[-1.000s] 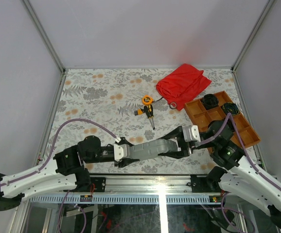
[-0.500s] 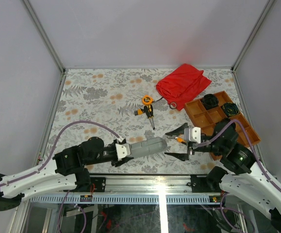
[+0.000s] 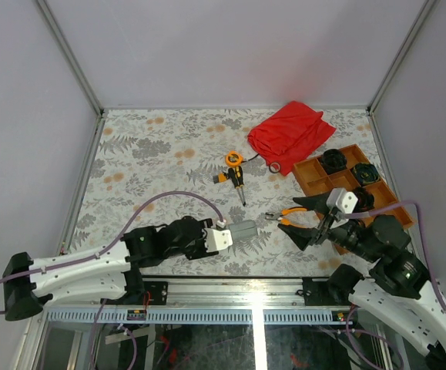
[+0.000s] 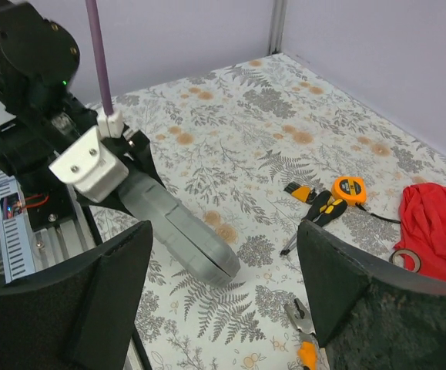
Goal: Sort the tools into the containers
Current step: Adjust the storage box at the center of the board.
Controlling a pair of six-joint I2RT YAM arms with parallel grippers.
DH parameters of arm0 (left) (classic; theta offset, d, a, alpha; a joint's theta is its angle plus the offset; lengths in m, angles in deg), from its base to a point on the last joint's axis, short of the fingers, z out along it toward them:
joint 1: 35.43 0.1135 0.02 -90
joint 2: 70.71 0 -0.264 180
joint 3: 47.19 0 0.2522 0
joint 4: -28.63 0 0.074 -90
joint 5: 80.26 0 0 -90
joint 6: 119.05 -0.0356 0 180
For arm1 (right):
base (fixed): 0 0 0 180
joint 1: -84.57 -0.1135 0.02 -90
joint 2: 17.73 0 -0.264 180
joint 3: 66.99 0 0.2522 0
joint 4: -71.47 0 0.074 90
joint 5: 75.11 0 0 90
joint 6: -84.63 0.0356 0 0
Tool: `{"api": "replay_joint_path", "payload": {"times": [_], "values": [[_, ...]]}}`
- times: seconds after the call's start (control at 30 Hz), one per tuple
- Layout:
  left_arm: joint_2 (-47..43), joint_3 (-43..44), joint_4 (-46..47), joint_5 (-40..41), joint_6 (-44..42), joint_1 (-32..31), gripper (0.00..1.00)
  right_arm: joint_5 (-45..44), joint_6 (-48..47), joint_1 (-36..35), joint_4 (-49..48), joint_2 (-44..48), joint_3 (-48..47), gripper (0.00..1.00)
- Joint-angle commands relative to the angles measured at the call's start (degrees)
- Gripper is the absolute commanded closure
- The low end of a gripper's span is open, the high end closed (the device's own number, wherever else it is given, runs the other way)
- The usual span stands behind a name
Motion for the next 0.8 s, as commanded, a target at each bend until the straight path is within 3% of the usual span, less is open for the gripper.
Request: {"api": "replay_joint_path", "payload": {"times": [0.0, 0.1, 0.27, 0.5, 0.77], "values": [[2.4, 0.6, 6.0, 5.3, -3.1, 0.0, 0.91, -3.7, 2.6, 0.1, -1.8, 2.0, 1.0, 0.18], [4.3, -0.7, 8.8, 9.5, -4.2, 0.0, 0.88, -3.6, 2.0, 0.2, -1.2, 2.3, 1.9, 0.18], [5.2, -3.2, 11.6, 12.8, -5.4, 0.1, 0.7, -2.5, 1.6, 0.1, -1.2, 2.5, 3.4, 0.18], [3.3, -6.3, 12.8, 8.8, -5.7, 0.0, 0.52, -1.9, 1.1, 0.1, -1.2, 2.9, 4.1, 0.17], [2.4, -6.6, 12.0, 5.4, -4.1, 0.0, 0.21, -1.3, 0.9, 0.2, -0.6, 2.6, 4.0, 0.17]]}}
